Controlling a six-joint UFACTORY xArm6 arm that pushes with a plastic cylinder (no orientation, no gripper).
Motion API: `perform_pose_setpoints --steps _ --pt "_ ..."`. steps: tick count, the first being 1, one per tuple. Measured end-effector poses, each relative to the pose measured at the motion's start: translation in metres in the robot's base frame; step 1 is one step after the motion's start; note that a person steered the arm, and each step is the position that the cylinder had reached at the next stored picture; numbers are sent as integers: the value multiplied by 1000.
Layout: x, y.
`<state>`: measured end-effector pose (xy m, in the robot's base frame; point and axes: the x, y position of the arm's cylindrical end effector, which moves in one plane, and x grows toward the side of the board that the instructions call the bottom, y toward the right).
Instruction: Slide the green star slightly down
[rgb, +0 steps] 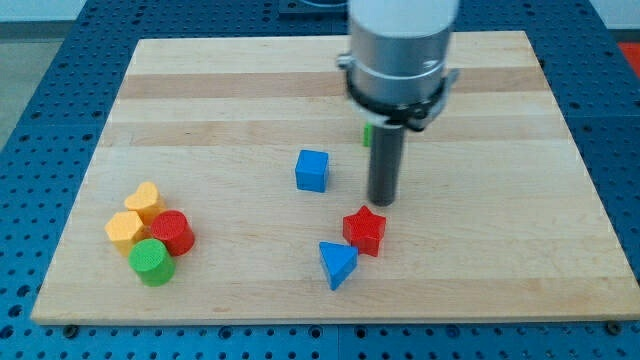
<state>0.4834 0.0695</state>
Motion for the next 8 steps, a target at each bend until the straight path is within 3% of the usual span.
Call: perform_pose_setpoints --steps 1,3,4,6,8 --pt "-42 45" --pt "-166 54" --pt "-170 52" --pt "-158 -25" --pt "-129 -25"
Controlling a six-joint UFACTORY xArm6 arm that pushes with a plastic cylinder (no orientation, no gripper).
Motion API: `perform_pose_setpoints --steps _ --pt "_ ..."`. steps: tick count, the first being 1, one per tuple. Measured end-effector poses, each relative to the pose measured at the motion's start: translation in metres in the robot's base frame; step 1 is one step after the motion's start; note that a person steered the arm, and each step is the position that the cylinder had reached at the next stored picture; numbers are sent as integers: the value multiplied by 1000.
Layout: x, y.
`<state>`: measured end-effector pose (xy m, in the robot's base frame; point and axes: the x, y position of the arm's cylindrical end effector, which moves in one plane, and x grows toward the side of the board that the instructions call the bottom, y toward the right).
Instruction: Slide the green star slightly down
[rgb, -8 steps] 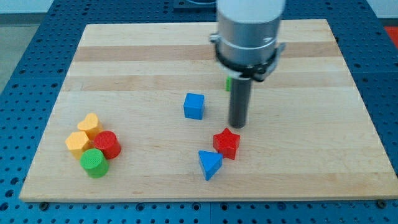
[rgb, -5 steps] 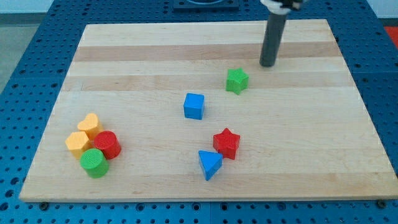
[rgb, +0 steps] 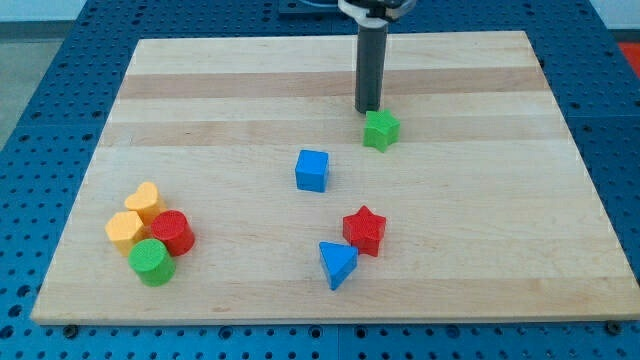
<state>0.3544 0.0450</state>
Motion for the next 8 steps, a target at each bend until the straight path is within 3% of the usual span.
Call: perform_pose_setpoints --steps 8 --pt "38 17"
